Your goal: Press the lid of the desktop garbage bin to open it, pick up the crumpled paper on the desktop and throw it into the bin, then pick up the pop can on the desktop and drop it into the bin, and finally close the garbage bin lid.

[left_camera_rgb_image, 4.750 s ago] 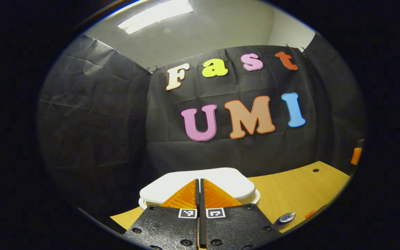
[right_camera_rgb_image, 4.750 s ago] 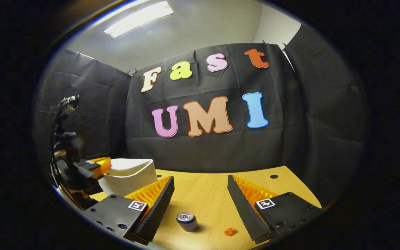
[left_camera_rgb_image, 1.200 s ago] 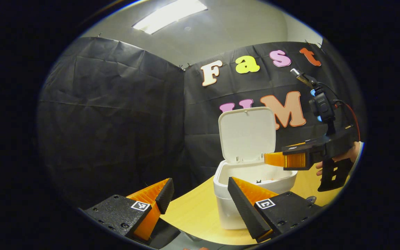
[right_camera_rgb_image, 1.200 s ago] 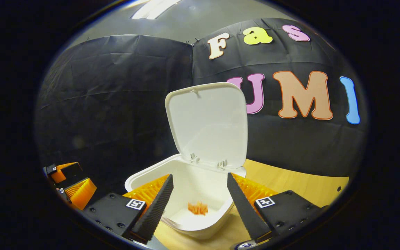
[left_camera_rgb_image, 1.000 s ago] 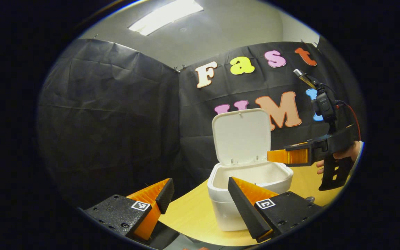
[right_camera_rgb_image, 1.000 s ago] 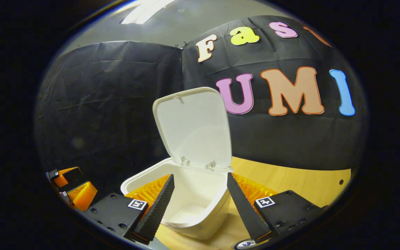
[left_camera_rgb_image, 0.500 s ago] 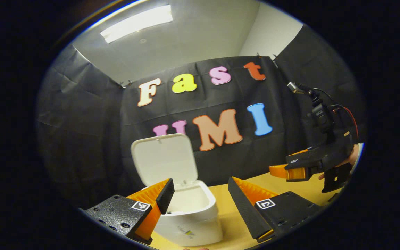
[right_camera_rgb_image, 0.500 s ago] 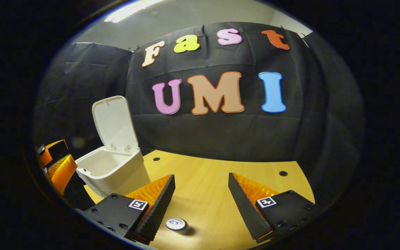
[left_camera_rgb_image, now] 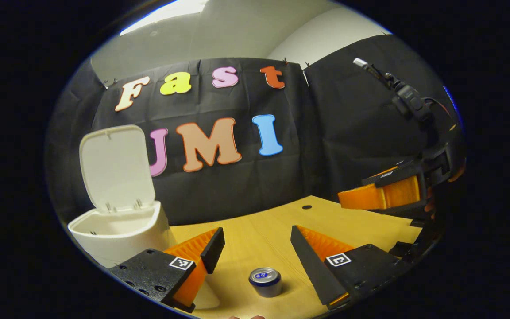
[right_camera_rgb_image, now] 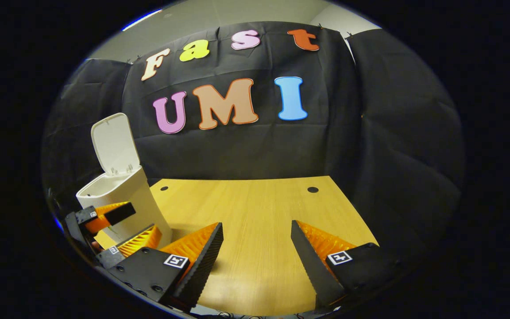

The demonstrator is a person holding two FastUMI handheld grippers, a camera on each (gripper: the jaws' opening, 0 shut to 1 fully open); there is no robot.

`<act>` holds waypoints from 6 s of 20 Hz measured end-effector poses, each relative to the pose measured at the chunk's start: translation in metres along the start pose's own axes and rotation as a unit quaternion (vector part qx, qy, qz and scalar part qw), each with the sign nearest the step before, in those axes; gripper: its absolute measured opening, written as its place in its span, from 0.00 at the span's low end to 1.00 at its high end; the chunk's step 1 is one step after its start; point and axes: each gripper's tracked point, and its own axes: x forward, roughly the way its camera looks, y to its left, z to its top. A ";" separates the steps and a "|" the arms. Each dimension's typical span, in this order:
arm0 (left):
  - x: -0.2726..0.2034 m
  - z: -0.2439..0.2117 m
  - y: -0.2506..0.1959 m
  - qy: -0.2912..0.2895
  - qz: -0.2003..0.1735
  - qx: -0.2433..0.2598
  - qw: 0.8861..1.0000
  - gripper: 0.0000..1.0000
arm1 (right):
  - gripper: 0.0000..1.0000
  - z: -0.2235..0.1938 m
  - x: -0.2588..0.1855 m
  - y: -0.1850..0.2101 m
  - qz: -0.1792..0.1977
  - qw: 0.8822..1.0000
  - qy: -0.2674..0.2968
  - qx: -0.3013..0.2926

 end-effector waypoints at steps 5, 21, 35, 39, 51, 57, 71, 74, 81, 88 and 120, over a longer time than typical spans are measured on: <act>0.021 -0.050 -0.001 0.030 0.005 0.002 1.000 0.93 | 0.98 -0.024 -0.019 -0.008 -0.010 0.998 0.008 0.065; 0.046 -0.143 -0.011 0.125 -0.004 -0.016 0.992 0.80 | 0.98 -0.034 -0.038 -0.058 -0.102 0.994 0.011 0.036; 0.036 0.057 0.029 -0.007 0.002 -0.066 0.998 0.78 | 0.98 -0.022 -0.002 -0.003 -0.004 0.999 0.003 0.033; 0.024 0.127 0.076 -0.064 0.055 -0.075 0.994 0.78 | 0.98 -0.017 0.002 0.020 0.033 0.999 -0.004 0.029; -0.040 0.110 0.237 -0.043 0.272 -0.018 0.961 0.78 | 0.98 -0.030 0.016 0.071 0.125 0.992 0.022 -0.009; -0.045 0.082 0.247 -0.018 0.294 -0.029 0.955 0.79 | 0.98 -0.022 0.028 0.061 0.131 0.991 0.020 0.024; -0.019 0.204 0.284 -0.115 0.287 -0.040 0.950 0.86 | 0.98 -0.032 0.029 0.043 0.113 0.992 0.030 0.047; -0.007 0.221 0.306 -0.109 0.298 -0.055 0.947 0.87 | 0.99 -0.031 0.028 0.047 0.124 0.990 0.031 0.065; 0.022 0.198 0.342 -0.057 0.311 -0.060 0.947 0.90 | 0.98 -0.030 0.033 0.044 0.122 0.989 0.032 0.078; 0.001 0.202 0.320 -0.095 0.317 -0.030 0.943 0.91 | 0.98 -0.034 0.032 0.052 0.133 0.987 0.038 0.083; -0.108 0.045 0.220 -0.124 0.356 -0.014 0.926 0.92 | 0.98 -0.059 0.000 0.079 0.159 0.982 0.075 0.062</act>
